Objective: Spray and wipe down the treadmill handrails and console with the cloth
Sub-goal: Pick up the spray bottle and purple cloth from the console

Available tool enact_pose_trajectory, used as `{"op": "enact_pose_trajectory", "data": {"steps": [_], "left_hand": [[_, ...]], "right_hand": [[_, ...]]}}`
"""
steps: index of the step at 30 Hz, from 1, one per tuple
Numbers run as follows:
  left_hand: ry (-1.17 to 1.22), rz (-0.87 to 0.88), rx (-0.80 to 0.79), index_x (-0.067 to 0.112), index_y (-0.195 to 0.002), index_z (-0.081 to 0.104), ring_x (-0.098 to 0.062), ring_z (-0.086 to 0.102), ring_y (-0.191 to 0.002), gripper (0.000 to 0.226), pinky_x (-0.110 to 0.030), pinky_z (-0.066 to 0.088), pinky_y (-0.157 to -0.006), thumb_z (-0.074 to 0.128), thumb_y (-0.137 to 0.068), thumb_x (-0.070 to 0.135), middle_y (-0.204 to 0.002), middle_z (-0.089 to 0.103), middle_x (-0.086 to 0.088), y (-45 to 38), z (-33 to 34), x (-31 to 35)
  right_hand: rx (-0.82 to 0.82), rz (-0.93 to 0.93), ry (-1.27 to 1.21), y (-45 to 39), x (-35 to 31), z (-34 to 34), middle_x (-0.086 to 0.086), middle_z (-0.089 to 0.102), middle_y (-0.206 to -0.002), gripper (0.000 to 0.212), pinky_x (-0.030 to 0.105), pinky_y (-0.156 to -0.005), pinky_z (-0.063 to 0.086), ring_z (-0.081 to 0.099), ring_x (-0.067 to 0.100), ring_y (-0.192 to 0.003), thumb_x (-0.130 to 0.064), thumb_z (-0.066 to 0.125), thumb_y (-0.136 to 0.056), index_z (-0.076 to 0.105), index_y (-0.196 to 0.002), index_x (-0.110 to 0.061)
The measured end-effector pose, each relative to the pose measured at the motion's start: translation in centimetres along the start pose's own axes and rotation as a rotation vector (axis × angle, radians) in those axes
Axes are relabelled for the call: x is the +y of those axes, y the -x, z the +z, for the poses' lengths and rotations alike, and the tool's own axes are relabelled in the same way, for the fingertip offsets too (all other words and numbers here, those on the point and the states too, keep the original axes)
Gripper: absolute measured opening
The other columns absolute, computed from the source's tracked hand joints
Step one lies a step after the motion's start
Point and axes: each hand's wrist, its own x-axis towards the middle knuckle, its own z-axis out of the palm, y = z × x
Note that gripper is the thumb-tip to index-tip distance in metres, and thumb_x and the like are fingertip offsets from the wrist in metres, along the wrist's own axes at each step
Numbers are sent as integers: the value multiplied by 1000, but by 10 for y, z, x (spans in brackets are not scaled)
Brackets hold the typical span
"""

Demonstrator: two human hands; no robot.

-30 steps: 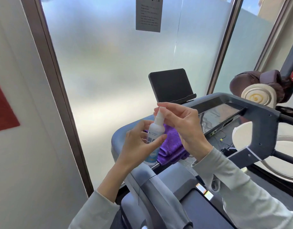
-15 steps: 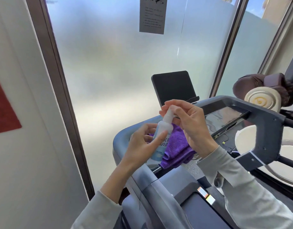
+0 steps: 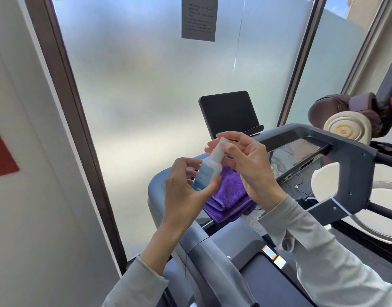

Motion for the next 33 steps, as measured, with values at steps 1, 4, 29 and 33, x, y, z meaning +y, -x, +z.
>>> {"op": "enact_pose_trajectory", "data": {"steps": [1,4,29,33], "left_hand": [[20,-18,-40,21,-99,59,-1,61,-82,35,-9,47,-64,83,-74,26,-90,65,13,-1,-1,0],[22,-6,-84,22,-95,60,-5,61,-77,32,-12,49,-62,84,-73,25,-87,66,10,-1,-3,-1],[8,11,4,23,-106,64,0,60,-83,34,-8,46,-66,74,-79,40,-91,63,19,0,-6,-6],[72,-55,-82,34,-101,60,-10,65,-86,28,-26,54,-71,78,-79,29,-101,68,6,-2,-4,-10]], "right_hand": [[-10,-14,3,1,0,1,7,77,-93,16,27,-72,59,75,25,-89,-7,60,-94,64,-110,-4],[-16,-32,16,1,-1,4,4,77,-87,13,29,-71,59,75,24,-85,-5,60,-94,64,-107,-5],[109,-9,89,-2,0,6,7,77,-94,14,26,-66,59,75,22,-83,-2,59,-95,70,-103,0],[44,-19,101,-1,1,2,9,76,-99,20,28,-73,60,75,23,-90,-2,58,-95,69,-112,0]]}}
